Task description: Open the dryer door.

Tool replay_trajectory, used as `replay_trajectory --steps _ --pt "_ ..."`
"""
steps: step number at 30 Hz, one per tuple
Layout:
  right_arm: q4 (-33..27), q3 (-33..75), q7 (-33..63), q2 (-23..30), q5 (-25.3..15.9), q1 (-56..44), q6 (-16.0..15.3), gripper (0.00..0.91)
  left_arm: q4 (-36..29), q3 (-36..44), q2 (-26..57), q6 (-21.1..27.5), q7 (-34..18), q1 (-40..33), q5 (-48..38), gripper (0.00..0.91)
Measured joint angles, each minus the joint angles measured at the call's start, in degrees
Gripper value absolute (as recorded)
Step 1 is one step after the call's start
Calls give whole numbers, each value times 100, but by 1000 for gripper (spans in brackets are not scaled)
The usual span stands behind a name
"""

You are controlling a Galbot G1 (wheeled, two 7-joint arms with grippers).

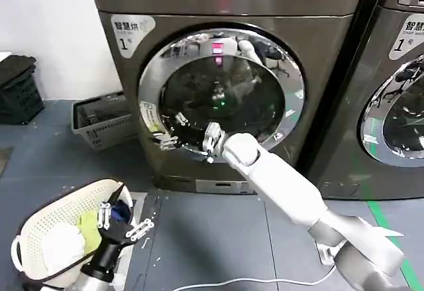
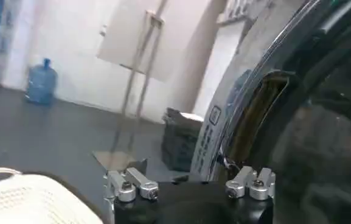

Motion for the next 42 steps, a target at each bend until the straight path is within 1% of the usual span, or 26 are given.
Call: replay_trajectory --steps 2,9,13,18,20,24,29,37,42 --pt "24 -8 -98 -44 18 -11 35 907 1 -5 7 5 2 -5 -9 907" --pt "135 -20 -611 -214 270 -68 226 907 45 -35 54 44 17 -94 -58 907" --pt "227 -49 -903 -332 380 -85 238 907 106 -100 144 94 42 -189 -159 907" --pt "173 -127 -1602 -443 777 -41 647 907 240 -243 379 214 141 -379 -507 907" --pt "113 -109 -1936 -476 857 -6 716 907 304 -331 515 349 200 -475 -746 907" --pt "116 -76 -2524 -561 1065 5 672 907 436 -491 786 523 234 -652 -1233 907" --pt "193 -67 -3038 -663 1257 -1 627 907 662 -714 1105 718 144 -929 -1716 907" --pt "288 -24 -3877 -804 1389 -4 643 907 1168 -949 1462 860 284 -1406 -2188 907" --pt "403 85 -4440 -876 1406 -52 580 907 1524 -959 1671 1037 335 -1772 -2528 907"
